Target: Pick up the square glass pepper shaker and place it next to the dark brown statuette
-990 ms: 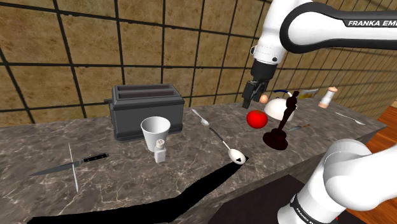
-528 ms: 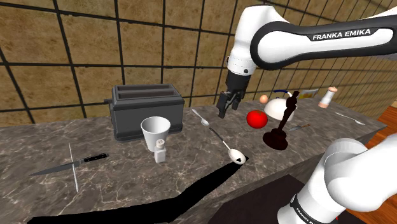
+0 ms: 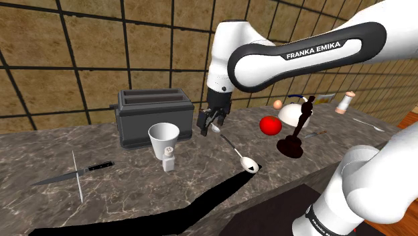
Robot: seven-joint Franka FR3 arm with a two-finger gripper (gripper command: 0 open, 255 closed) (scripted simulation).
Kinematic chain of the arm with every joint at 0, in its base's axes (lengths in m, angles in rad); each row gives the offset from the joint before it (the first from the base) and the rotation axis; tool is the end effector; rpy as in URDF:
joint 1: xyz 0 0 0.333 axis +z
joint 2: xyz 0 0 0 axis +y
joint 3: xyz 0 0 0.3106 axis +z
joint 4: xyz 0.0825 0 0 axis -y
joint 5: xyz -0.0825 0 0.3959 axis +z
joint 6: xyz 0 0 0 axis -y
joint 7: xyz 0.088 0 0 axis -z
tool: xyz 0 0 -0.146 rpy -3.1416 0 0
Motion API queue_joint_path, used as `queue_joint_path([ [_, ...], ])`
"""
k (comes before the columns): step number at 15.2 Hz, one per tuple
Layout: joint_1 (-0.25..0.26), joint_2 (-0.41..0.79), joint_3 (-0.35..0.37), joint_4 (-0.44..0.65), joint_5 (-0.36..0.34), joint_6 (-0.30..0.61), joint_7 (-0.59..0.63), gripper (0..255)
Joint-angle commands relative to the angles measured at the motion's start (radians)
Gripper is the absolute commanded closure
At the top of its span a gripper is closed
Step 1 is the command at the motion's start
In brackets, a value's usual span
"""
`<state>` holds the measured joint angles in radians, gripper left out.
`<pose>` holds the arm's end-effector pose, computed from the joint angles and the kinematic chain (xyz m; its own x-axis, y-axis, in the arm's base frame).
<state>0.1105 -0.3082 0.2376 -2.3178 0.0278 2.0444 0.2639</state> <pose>0.4422 0.1638 0.4134 0.9973 0.0626 0.0385 0.0612 -0.9974 0.0376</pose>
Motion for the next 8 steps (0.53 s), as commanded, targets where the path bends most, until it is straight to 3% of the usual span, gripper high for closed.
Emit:
queue_joint_path([
  [1, 0.007, 0.064, 0.027, 0.042, -0.012, 0.024, 0.037, 0],
  [8, 0.039, 0.314, 0.104, 0.212, -0.106, 0.097, 0.18, 0],
])
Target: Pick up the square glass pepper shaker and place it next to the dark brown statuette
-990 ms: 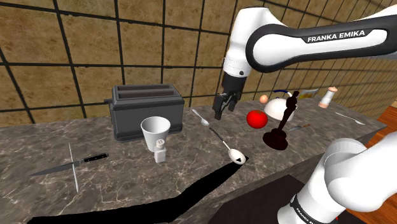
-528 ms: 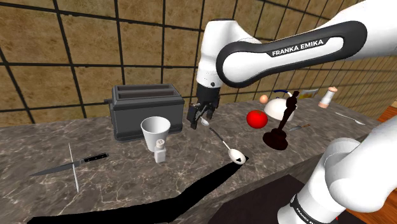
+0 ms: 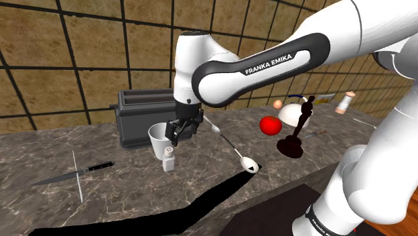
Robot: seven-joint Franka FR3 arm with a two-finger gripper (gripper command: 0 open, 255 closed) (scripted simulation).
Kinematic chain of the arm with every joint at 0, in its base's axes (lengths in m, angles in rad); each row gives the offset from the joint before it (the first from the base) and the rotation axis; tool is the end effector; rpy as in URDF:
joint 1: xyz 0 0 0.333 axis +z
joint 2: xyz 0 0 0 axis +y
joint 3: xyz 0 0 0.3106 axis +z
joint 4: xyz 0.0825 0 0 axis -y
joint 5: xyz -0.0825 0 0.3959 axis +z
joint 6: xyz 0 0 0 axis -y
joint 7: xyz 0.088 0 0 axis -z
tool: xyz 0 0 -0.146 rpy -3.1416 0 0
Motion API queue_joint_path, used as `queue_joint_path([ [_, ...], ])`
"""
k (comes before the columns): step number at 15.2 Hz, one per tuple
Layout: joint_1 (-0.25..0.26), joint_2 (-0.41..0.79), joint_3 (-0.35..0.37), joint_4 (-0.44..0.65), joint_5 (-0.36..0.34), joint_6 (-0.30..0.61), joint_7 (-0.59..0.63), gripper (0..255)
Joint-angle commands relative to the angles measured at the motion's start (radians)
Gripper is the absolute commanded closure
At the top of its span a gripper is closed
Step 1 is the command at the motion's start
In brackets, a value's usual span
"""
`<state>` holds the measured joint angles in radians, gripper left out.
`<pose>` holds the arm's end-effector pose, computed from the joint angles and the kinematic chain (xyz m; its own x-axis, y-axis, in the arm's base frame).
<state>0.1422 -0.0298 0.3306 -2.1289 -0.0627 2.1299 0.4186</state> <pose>0.4911 0.2461 0.3737 0.9948 0.0877 0.0514 0.0853 -0.9953 0.0469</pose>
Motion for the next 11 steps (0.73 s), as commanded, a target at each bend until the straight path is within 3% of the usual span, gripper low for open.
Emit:
queue_joint_path([
  [1, 0.015, 0.073, 0.018, 0.053, -0.034, 0.016, 0.047, 0],
  [3, 0.034, 0.148, 0.029, 0.115, -0.071, 0.023, 0.088, 0],
  [11, 0.037, 0.202, 0.02, 0.074, -0.102, 0.113, 0.108, 0],
])
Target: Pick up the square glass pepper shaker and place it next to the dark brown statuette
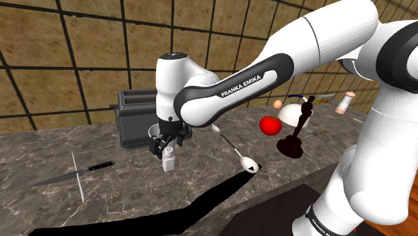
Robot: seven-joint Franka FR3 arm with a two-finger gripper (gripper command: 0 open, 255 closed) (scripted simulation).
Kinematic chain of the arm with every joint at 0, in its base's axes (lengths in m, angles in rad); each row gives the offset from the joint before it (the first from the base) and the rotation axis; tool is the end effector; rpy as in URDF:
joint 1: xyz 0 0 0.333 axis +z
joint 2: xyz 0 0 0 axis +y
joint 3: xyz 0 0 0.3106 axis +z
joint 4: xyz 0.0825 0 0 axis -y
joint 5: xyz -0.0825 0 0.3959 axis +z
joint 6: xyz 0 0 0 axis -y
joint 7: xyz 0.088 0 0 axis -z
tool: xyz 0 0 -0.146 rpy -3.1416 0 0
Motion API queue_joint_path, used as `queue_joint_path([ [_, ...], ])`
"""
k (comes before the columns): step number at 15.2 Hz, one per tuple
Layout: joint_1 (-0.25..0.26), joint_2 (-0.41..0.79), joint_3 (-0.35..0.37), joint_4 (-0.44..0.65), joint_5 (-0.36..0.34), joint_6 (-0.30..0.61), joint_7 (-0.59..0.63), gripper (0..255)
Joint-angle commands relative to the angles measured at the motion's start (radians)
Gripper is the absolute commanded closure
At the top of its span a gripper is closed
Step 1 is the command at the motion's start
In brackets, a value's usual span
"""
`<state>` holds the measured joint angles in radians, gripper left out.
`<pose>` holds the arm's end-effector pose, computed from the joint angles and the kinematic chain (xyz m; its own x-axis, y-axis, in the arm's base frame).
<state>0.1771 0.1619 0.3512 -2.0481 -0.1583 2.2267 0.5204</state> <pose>0.5149 0.2873 0.3176 0.9934 0.0989 0.0582 0.0961 -0.9941 0.0502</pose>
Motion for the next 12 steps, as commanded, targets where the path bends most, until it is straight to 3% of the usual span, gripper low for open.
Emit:
queue_joint_path([
  [1, 0.002, 0.01, -0.001, -0.007, -0.006, 0.016, 0.006, 0],
  [8, 0.002, 0.01, -0.001, -0.007, -0.006, 0.016, 0.006, 0],
  [9, 0.002, 0.01, -0.001, -0.007, -0.006, 0.016, 0.006, 255],
  [12, 0.002, 0.01, -0.001, -0.007, -0.006, 0.016, 0.006, 255],
])
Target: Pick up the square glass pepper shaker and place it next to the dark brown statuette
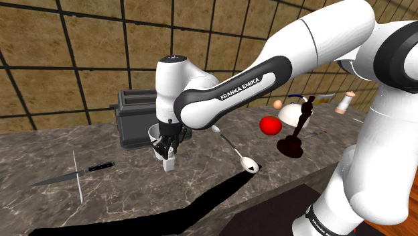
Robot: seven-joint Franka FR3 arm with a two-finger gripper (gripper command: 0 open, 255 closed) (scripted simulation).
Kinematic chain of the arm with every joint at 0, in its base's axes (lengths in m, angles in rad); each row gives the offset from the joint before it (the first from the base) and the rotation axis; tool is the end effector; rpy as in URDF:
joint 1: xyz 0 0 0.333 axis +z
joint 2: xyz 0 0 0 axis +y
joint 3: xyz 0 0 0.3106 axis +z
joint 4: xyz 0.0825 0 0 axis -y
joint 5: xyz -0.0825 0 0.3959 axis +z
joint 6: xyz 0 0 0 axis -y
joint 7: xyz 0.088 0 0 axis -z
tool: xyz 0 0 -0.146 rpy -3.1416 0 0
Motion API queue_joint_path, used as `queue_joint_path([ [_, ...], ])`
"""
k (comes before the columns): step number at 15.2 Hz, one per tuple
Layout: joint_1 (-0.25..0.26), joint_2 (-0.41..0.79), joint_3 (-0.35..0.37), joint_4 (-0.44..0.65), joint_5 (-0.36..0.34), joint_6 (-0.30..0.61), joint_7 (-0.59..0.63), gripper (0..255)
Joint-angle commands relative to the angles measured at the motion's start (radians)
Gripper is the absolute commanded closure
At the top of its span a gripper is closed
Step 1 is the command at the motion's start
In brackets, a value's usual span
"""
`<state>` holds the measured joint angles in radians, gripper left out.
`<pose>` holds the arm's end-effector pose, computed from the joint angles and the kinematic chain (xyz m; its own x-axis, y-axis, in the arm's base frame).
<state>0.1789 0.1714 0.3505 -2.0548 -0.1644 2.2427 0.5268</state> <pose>0.5145 0.2880 0.3107 0.9934 0.0988 0.0590 0.0959 -0.9941 0.0499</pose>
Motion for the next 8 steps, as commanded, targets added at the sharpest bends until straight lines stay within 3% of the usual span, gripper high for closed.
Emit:
queue_joint_path([
  [1, 0.0, 0.0, 0.0, 0.0, 0.0, 0.0, 0.0, 255],
  [8, -0.001, -0.014, 0.002, 0.011, 0.009, -0.023, -0.007, 255],
])
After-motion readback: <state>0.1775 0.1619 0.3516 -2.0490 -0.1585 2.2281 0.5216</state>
